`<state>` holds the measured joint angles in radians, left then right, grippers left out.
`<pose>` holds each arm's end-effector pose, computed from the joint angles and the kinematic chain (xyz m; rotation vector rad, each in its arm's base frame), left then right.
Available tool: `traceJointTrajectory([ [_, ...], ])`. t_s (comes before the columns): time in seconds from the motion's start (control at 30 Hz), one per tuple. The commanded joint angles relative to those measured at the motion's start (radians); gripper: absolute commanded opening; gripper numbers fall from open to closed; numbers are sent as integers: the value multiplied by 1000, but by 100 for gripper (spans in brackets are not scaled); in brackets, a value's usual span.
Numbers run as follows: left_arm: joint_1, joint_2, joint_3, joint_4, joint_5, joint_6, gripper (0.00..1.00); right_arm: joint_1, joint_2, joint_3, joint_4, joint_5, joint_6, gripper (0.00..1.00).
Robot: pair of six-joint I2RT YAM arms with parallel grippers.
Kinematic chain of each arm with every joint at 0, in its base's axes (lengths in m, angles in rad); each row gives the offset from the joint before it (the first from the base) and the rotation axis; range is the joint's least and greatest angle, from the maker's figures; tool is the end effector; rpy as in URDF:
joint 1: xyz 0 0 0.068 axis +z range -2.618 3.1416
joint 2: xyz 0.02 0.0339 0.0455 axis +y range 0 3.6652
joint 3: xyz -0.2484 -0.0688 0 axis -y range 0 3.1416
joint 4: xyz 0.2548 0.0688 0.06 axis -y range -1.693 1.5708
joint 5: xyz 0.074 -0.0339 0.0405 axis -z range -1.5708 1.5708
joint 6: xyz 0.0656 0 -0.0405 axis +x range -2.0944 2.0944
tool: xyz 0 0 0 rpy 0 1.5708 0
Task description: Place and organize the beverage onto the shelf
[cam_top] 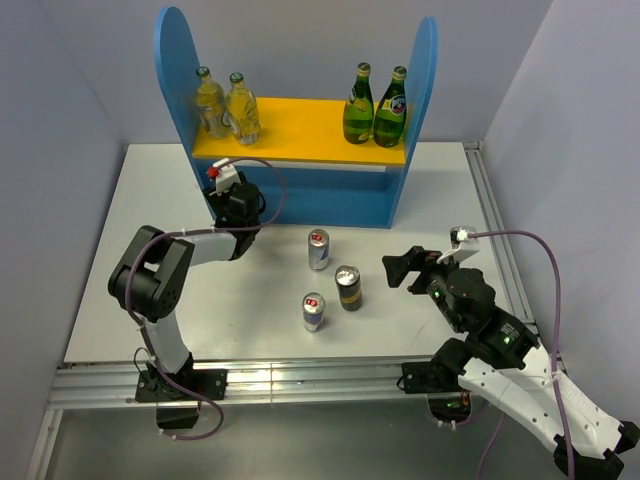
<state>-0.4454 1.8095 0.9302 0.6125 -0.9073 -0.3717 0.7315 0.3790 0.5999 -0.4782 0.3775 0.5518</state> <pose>0.3812 -0.1247 0.1667 -0.5463 1.6516 0.2350 0.1317 0.0857 0.2854 0.1040 1.8432 0.5632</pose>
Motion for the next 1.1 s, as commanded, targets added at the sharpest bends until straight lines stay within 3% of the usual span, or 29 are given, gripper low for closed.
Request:
traceJointTrajectory([
  [0.0,8,22,71,124,15,42,44,9,1,-3,39,23,-12,100],
  [0.03,8,28,87,109,18,40,56,8,1,-5,39,24,-12,100],
  [0.1,7,42,104,96,18,39,65,8,1,-3,38,23,-12,100],
  [0.13,7,47,117,80,21,37,91,8,3,-3,38,21,-12,100],
  [0.2,8,51,128,69,21,36,99,9,3,-3,38,21,-12,100],
  [0.57,7,-10,104,47,12,34,99,8,0,-5,38,18,-12,100],
  [0.77,-1,-111,58,-42,28,-12,99,8,-2,-5,38,20,-9,100],
  [1.07,-45,-306,18,-242,168,-16,99,8,0,0,33,18,-9,100],
])
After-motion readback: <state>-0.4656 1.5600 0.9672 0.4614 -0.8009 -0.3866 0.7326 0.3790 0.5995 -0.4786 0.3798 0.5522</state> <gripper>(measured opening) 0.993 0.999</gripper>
